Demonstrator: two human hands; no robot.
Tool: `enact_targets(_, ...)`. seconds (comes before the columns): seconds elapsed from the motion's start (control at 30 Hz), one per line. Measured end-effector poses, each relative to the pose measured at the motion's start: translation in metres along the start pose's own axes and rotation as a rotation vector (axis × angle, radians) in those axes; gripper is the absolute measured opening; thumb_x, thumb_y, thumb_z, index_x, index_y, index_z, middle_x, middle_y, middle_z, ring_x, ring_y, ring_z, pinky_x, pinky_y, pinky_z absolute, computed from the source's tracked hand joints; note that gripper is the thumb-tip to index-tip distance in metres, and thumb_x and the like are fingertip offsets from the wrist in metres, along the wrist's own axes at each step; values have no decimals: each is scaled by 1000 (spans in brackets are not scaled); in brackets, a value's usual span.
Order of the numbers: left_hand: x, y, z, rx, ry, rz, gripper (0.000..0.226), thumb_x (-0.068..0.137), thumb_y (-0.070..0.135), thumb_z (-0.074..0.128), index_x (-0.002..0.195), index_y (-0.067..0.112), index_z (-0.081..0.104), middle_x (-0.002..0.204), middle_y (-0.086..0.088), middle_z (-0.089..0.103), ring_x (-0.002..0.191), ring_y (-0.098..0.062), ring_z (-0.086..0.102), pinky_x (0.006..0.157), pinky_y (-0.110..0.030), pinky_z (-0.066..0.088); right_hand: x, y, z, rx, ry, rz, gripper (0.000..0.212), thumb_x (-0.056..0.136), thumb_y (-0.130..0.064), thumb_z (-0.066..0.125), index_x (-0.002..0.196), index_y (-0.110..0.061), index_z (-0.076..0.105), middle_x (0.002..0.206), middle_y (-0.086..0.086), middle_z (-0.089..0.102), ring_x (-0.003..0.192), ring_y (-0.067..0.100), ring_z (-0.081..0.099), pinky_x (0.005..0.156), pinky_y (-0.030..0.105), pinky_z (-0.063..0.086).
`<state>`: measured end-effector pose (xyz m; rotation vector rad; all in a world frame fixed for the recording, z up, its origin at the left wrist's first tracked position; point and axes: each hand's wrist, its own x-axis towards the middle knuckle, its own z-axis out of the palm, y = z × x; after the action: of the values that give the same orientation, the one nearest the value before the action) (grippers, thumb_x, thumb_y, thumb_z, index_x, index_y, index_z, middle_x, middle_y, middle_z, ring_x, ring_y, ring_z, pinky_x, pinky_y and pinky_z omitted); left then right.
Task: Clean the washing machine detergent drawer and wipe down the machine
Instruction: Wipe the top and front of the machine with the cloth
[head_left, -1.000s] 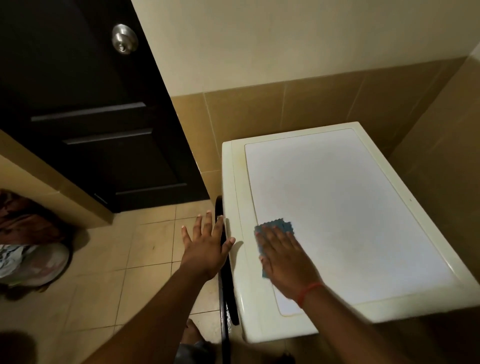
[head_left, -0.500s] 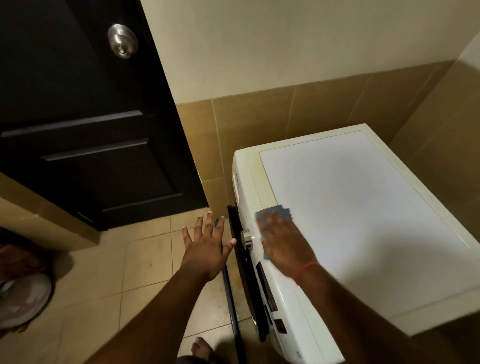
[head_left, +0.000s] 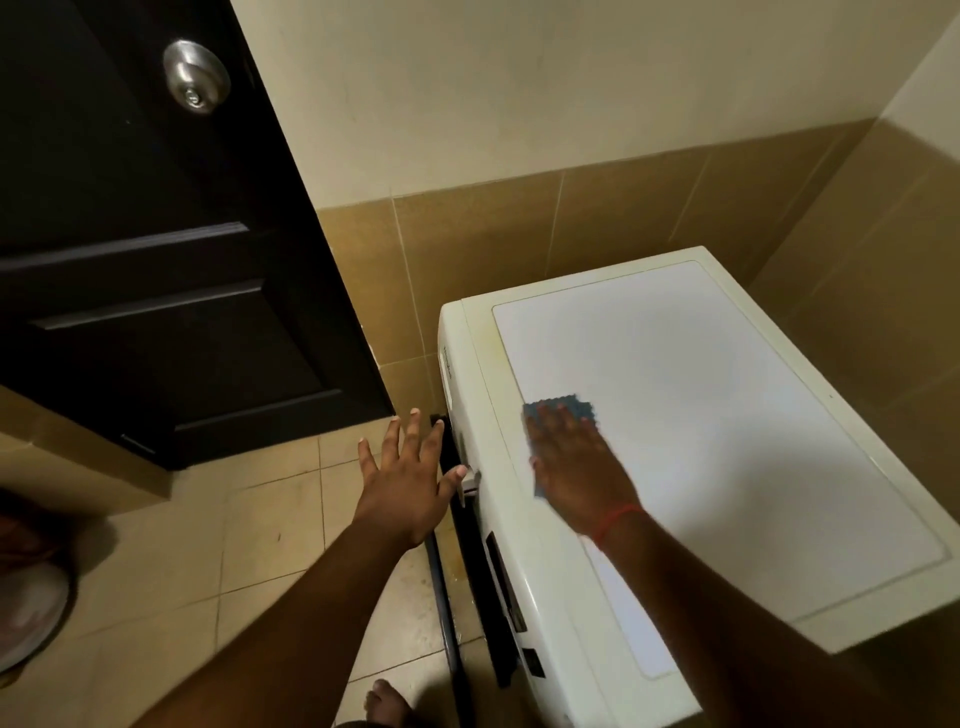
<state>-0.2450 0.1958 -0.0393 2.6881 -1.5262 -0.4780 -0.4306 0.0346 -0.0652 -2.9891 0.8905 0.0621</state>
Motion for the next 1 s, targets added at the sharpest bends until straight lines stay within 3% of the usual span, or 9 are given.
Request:
enact_targets(0.07, -2, 11, 1, 10, 1, -22, 70, 96, 64, 10, 155, 30, -4, 163, -3, -16, 149, -27, -16, 117, -61, -5, -4, 15, -1, 26, 12, 155, 59, 101, -34, 21, 156, -13, 14, 162, 9, 17, 149, 31, 14, 118, 50, 21)
enact_targets(0.1, -3, 18, 0, 12, 4, -33, 70, 95, 64, 10, 155, 30, -4, 163, -3, -16, 149, -27, -17, 117, -62, -5, -8, 15, 0, 35, 19, 137, 60, 100, -35, 22, 155, -13, 17, 162, 9, 19, 149, 31, 14, 119, 50, 20)
enact_targets(0.2, 0, 43, -5, 2, 5, -65, 72, 95, 65, 11, 155, 29, -5, 163, -3, -17, 149, -28, -16, 116, -63, -6, -19, 28, 0, -23, 26, -120, 59, 101, -35, 24, 155, -14, 18, 162, 7, 18, 150, 29, 14, 121, 48, 15)
enact_targets(0.33, 5, 79, -10, 11, 6, -89, 72, 96, 65, 12, 154, 29, -11, 163, -3, -18, 149, -28, -17, 117, -62, -7, -12, 70, -3, 26, 30, 103, 61, 99, -38, 19, 155, -13, 17, 161, 9, 19, 148, 34, 15, 120, 51, 16)
enact_targets(0.47, 12, 114, -3, 11, -3, -108, 73, 94, 67, 10, 154, 31, -13, 161, -2, -22, 148, -27, -21, 116, -62, -8, -12, 86, 2, -17, 5, -261, 60, 99, -38, 26, 155, -16, 21, 161, 6, 22, 148, 30, 19, 119, 49, 19)
enact_targets(0.6, 19, 138, 6, 28, -1, -120, 75, 91, 69, 4, 153, 31, -14, 161, -1, -22, 148, -27, -22, 116, -61, -10, -6, 124, 1, 53, 19, 18, 61, 97, -38, 22, 155, -17, 21, 161, 4, 22, 148, 29, 18, 119, 49, 19)
enact_targets(0.73, 26, 157, 6, 54, 6, -141, 75, 91, 68, 4, 154, 30, -13, 162, -2, -21, 148, -26, -21, 116, -59, -11, -14, 142, 3, 24, 26, -216, 58, 97, -38, 27, 153, -21, 28, 160, 0, 25, 147, 25, 23, 119, 46, 20)
enact_targets(0.87, 33, 174, 4, 38, 17, -154, 75, 92, 68, 5, 154, 30, -13, 162, -1, -21, 148, -26, -20, 117, -59, -9, -10, 173, 3, 68, 48, 37, 60, 97, -38, 23, 153, -19, 27, 159, 2, 27, 147, 28, 22, 118, 48, 20)
enact_targets(1.0, 38, 188, 9, 49, 24, -138, 77, 90, 68, 3, 154, 30, -11, 162, -1, -20, 149, -26, -19, 118, -59, -6, -17, 191, 7, 27, 39, -159, 59, 96, -39, 26, 152, -21, 30, 158, 1, 30, 146, 26, 26, 117, 47, 24)
